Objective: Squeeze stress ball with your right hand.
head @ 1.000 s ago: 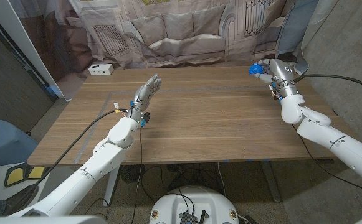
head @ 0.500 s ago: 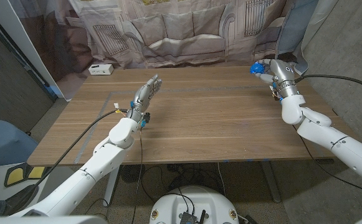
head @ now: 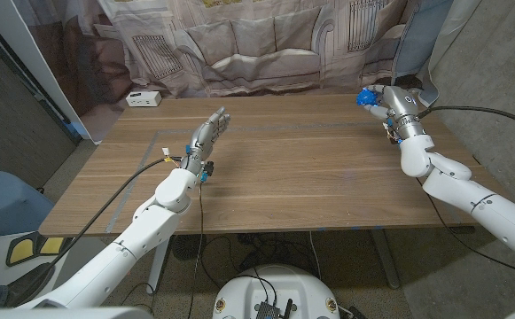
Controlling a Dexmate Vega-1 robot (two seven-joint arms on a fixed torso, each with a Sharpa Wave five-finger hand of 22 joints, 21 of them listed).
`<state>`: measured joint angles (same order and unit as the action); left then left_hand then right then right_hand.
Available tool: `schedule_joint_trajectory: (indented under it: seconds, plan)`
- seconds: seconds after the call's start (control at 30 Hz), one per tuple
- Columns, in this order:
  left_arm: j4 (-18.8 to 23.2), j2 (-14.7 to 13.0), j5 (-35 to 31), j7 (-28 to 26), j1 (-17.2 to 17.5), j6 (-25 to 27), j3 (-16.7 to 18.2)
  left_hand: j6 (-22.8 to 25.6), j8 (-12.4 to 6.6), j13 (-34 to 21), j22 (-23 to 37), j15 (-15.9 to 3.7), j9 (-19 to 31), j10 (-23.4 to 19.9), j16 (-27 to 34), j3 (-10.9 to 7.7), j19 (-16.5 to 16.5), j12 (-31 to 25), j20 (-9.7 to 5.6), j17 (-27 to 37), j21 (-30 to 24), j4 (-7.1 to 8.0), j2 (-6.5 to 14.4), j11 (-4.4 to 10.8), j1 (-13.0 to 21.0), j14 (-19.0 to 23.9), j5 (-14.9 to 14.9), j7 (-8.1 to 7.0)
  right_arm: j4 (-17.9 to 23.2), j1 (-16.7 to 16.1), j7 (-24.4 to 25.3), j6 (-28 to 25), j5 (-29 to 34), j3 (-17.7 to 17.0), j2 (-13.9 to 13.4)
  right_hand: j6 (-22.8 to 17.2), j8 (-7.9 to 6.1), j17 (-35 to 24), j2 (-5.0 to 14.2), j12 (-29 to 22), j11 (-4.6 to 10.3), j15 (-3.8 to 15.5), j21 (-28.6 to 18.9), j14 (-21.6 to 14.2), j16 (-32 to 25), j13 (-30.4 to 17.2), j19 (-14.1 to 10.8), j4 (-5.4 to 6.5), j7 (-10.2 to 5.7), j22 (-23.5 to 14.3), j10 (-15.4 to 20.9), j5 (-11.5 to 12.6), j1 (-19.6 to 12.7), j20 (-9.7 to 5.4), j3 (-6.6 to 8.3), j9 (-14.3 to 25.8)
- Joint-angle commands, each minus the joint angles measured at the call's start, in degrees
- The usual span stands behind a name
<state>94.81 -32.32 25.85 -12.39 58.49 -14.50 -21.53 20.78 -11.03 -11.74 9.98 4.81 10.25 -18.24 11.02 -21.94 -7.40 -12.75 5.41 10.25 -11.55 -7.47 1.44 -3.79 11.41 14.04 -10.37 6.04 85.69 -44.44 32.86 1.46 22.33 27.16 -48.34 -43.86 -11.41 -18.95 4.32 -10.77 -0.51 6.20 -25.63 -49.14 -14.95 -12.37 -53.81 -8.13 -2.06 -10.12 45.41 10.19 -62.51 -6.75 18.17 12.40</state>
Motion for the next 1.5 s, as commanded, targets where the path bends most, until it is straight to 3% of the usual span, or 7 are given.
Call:
schedule_joint_trajectory:
  seconds: [0.03, 0.43, 1.5]
  plan:
    - [0.5, -0.1, 0.0, -0.1, -0.2, 0.6, -0.1, 0.7, -0.09, -0.1, 0.3, -0.02, 0.2, -0.8, 0.1, -0.43, -0.4, -0.1, 0.20, 0.2, 0.1, -0.16, 0.4, -0.20, 0.2, 0.5, 0.1, 0.12, -0.1, 0.2, -0.5, 0.4, -0.2, 0.1, -0.3, 0.5, 0.08, -0.2, -0.20, -0.1, -0.09, 2.19, 0.2, 0.8, 0.5, -0.2, 0.2, -0.14, 0.38, -0.1, -0.4, 0.2, 0.4, -0.04, -0.34, 0.2]
    - [0.6, 0.0, -0.2, -0.5, -0.2, 0.6, -0.1, 0.9, -0.11, -0.1, 0.3, -0.04, 0.2, -0.8, 0.1, -0.47, -0.5, -0.1, 0.25, 0.2, 0.1, -0.15, 0.5, -0.11, 0.2, 0.7, 0.1, 0.13, 0.9, -0.2, -3.1, 0.1, -2.5, -0.7, -0.6, 3.0, 0.51, -0.1, -1.01, 0.2, -0.89, 1.23, 1.3, 3.7, 1.7, -0.2, 2.5, -0.15, 0.94, -0.1, -3.3, 0.3, 1.3, 0.27, -0.71, 0.1]
    - [0.3, 0.4, 0.0, -0.9, 0.8, -0.4, 0.1, 1.1, -0.05, -0.1, 0.3, 0.00, 0.2, -1.1, 0.0, -0.56, -0.6, -0.1, 0.28, 0.2, 0.1, -0.14, 0.7, -0.06, 0.3, 0.8, 0.1, 0.16, 2.9, -1.4, -4.0, -1.0, -2.1, -1.6, -2.1, 4.8, 0.43, -0.4, -2.12, 0.0, -0.93, 0.55, 2.5, 6.5, 2.3, -0.3, 4.5, 0.01, 1.24, 0.0, -5.7, 0.4, 2.7, 0.74, -1.60, 0.0]
